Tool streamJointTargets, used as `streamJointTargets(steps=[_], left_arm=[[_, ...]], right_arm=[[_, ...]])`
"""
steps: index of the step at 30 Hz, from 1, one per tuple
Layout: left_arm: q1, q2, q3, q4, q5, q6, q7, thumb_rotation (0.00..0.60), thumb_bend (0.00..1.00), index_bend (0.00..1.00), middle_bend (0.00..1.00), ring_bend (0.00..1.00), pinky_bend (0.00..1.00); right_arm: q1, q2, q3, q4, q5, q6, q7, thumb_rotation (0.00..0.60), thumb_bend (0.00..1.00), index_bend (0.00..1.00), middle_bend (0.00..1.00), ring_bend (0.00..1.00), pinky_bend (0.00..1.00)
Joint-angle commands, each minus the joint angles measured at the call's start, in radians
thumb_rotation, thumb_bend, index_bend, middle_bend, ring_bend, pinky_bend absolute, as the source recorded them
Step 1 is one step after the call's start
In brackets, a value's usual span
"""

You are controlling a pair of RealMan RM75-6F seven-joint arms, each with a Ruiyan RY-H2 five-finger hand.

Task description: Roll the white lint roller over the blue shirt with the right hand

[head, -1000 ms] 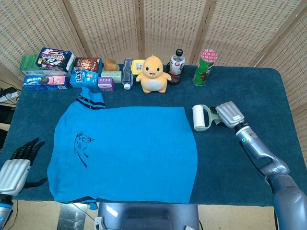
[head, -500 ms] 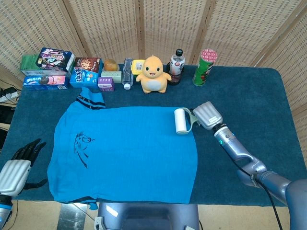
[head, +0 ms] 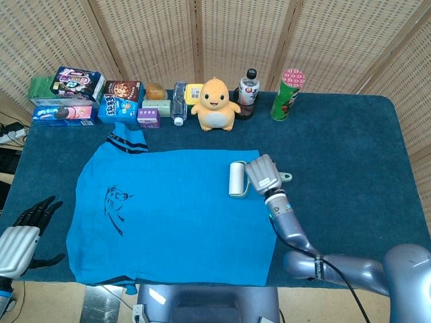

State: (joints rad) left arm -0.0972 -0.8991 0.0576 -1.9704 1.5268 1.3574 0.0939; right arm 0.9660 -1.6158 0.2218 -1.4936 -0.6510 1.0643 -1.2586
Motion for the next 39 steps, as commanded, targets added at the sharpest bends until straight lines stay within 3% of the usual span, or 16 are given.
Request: streamJointTargets(steps=[1,5,11,20,23,32,39], left_arm=[[-0.001,0.005,0.002,0.0,0.003,-0.004,-0.01,0.6,0.09,0.0,0.0,0.0,0.09],[0.0,0.016,0.003,0.003,0.007,0.001,-0.03,0.6,0.09,0.0,0.0,0.0,0.09],[0.003,0.025,0.004,0.007,0.013,0.006,-0.054,0.6,0.09,0.0,0.0,0.0,0.09],[0.001,0.028,0.007,0.01,0.019,0.002,-0.062,0.6,0.09,0.0,0.0,0.0,0.09],[0.001,0.026,0.009,0.01,0.022,0.001,-0.058,0.6,0.09,0.0,0.0,0.0,0.09],[0.002,0.021,0.012,0.005,0.026,0.0,-0.04,0.6,0.09,0.0,0.0,0.0,0.09],[0.001,0.013,0.012,0.002,0.02,-0.005,-0.02,0.6,0.09,0.0,0.0,0.0,0.09]], right_arm=[[0.089,-0.086,0.03,-0.071,0.177,0.097,-0.16,0.6,1.0,0.58,0.65,0.75,1.0],[0.146,-0.14,0.048,-0.056,0.281,0.121,-0.232,0.6,1.0,0.58,0.65,0.75,1.0],[0.193,-0.182,0.064,-0.034,0.349,0.123,-0.253,0.6,1.0,0.58,0.65,0.75,1.0],[0.201,-0.174,0.008,-0.003,0.333,0.115,-0.237,0.6,1.0,0.58,0.65,0.75,1.0],[0.186,-0.143,-0.024,-0.004,0.298,0.104,-0.214,0.6,1.0,0.58,0.65,0.75,1.0],[0.093,-0.021,-0.201,0.012,0.031,0.062,-0.063,0.6,1.0,0.58,0.65,0.75,1.0],[0.021,0.05,-0.289,0.058,-0.149,0.06,0.072,0.6,1.0,0.58,0.65,0.75,1.0]])
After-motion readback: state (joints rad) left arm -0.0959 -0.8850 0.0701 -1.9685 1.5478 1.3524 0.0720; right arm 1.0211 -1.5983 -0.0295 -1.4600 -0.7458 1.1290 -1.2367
